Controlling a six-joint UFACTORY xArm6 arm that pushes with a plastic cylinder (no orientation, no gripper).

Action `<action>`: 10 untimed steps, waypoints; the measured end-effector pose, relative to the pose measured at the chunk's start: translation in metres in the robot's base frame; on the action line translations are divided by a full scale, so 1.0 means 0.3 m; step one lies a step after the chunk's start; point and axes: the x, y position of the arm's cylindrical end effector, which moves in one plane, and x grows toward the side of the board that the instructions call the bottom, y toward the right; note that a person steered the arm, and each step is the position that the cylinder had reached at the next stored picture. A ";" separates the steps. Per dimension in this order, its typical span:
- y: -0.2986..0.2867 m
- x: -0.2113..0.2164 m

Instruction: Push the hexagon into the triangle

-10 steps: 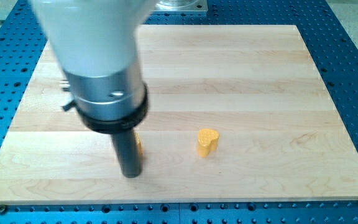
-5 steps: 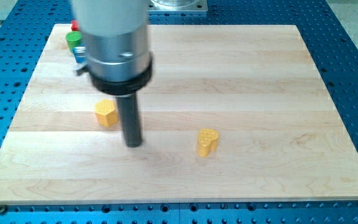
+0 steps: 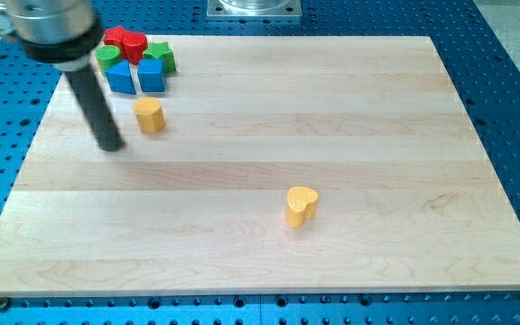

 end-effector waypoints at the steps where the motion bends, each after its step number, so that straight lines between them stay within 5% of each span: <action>1: 0.123 -0.069; 2: 0.123 -0.261; 4: 0.314 -0.130; 6: 0.130 -0.319; 8: 0.048 -0.192; 10: -0.080 -0.233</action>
